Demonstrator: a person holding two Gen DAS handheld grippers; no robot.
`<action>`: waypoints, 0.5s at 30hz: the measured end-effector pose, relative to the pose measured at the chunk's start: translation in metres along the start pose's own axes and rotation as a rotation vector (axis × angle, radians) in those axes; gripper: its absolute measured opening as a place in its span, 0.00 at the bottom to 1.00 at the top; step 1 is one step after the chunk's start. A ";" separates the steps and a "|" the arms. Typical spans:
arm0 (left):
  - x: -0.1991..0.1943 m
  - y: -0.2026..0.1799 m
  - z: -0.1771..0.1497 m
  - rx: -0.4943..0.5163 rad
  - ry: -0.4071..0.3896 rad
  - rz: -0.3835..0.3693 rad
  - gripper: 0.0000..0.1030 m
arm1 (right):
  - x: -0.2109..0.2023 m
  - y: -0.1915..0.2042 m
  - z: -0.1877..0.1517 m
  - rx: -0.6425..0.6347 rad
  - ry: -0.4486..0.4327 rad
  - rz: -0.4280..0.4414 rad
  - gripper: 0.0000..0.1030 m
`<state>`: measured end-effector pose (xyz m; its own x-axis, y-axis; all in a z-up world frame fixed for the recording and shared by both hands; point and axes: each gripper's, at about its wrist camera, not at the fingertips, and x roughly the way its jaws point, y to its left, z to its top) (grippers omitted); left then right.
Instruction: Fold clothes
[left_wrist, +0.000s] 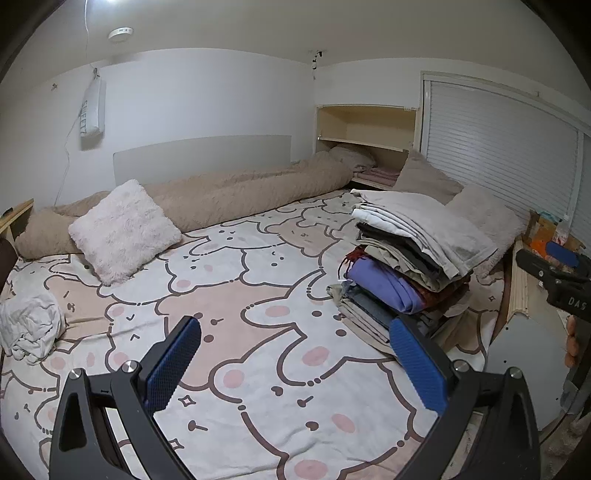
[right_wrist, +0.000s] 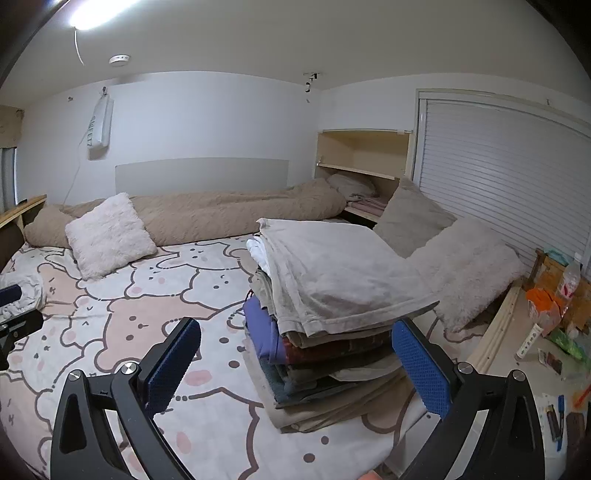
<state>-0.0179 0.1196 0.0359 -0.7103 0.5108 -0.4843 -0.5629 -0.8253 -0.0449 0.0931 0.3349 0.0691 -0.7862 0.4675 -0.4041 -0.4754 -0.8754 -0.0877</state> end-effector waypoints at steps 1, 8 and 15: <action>0.001 0.000 0.000 0.000 0.002 0.004 1.00 | 0.000 -0.001 0.000 0.001 -0.001 -0.001 1.00; 0.002 -0.001 -0.001 0.005 0.004 0.013 1.00 | 0.000 -0.002 0.002 -0.004 -0.002 -0.005 1.00; 0.001 -0.004 -0.001 0.017 -0.003 0.013 1.00 | 0.001 0.000 0.001 -0.008 0.001 -0.014 1.00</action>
<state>-0.0162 0.1235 0.0349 -0.7188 0.5011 -0.4820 -0.5610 -0.8275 -0.0236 0.0915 0.3357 0.0699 -0.7794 0.4793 -0.4035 -0.4830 -0.8699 -0.1004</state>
